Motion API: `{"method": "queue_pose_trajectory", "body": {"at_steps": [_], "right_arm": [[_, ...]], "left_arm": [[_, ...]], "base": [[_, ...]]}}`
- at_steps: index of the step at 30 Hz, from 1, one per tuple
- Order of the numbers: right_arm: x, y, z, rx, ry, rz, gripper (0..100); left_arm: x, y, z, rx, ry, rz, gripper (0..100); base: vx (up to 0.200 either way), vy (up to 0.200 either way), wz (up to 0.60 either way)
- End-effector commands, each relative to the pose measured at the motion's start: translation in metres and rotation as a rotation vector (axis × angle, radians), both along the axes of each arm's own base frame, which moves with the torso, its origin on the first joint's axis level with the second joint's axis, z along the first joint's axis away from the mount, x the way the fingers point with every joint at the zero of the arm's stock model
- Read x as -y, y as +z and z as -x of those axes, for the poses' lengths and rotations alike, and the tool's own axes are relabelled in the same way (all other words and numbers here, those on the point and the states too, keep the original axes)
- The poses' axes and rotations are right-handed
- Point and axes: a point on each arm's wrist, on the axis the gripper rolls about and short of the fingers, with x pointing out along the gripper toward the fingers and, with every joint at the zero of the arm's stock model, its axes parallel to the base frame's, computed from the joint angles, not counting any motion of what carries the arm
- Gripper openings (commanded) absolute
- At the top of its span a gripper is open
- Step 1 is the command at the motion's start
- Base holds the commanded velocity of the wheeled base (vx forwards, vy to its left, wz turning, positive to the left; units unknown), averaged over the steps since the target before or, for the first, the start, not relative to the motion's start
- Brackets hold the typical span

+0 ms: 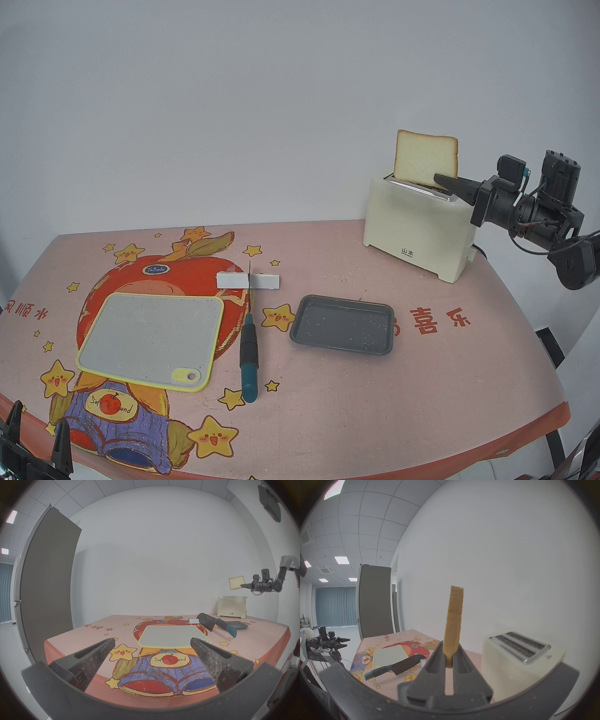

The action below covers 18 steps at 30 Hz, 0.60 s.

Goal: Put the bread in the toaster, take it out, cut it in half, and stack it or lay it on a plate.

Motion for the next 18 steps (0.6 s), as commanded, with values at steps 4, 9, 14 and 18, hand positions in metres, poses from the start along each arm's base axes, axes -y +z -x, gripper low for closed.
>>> {"method": "queue_pose_trajectory", "body": {"at_steps": [4, 9, 14, 18], "right_arm": [[0.02, 0.021, -0.019, 0.022, -0.06, 0.019, 0], [0.036, 0.007, -0.043, 0.023, -0.107, 0.099, 0], [0.041, -0.004, -0.051, 0.003, -0.107, 0.109, 0], [0.041, -0.009, -0.059, 0.0, -0.108, 0.111, 0]], "left_arm": [[0.0, -0.005, 0.0, -0.001, 0.0, 0.0, 100], [0.0, -0.005, 0.0, -0.001, 0.0, 0.0, 100], [0.0, -0.005, 0.0, -0.001, 0.0, 0.0, 100], [0.0, -0.005, 0.0, -0.001, 0.0, 0.0, 100]], "base": [[0.0, 0.0, 0.0], [0.0, 0.0, 0.0], [0.0, 0.0, 0.0], [0.0, 0.0, 0.0]]}}
